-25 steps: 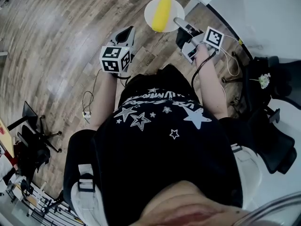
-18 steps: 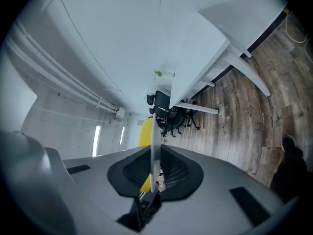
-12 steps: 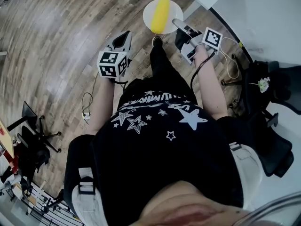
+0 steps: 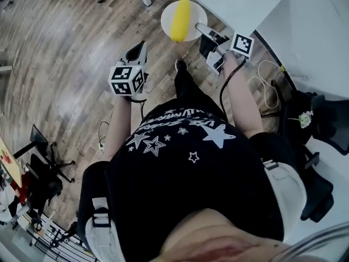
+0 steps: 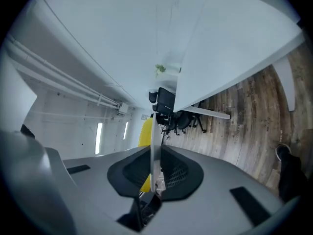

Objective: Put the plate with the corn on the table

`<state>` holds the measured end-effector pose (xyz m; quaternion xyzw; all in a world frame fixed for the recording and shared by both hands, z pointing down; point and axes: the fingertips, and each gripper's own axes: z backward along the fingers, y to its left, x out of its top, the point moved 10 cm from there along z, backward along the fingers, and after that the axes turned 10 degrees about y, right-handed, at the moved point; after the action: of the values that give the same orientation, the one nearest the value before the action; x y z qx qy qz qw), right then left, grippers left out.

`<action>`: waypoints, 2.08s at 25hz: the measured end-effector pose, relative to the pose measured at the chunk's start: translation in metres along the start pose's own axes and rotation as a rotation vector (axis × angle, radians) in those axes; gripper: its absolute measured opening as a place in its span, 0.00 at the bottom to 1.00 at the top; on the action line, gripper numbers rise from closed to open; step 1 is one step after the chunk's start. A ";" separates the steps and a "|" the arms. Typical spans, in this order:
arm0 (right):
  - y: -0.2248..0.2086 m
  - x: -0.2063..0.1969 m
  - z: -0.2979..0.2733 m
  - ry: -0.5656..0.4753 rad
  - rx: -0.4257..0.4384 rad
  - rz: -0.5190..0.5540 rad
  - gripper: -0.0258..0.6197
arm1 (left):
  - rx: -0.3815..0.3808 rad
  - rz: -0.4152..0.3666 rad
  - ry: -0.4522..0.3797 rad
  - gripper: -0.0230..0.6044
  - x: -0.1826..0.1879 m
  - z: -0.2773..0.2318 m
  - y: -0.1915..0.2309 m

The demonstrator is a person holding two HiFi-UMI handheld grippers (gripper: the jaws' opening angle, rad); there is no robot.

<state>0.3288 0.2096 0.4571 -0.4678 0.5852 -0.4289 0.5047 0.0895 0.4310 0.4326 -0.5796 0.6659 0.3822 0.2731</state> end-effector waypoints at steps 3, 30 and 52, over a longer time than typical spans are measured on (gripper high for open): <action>-0.006 0.044 -0.016 0.008 0.012 -0.003 0.10 | 0.020 0.009 -0.002 0.05 0.026 -0.031 0.011; -0.038 0.249 -0.075 0.003 0.019 -0.014 0.10 | 0.079 0.011 -0.018 0.05 0.164 -0.180 0.067; -0.064 0.408 -0.269 -0.189 -0.051 -0.035 0.10 | -0.129 -0.037 0.031 0.05 0.296 -0.360 0.301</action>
<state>0.0473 -0.1944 0.4750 -0.5290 0.5375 -0.3767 0.5380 -0.2302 -0.0219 0.4524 -0.6142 0.6332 0.4101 0.2317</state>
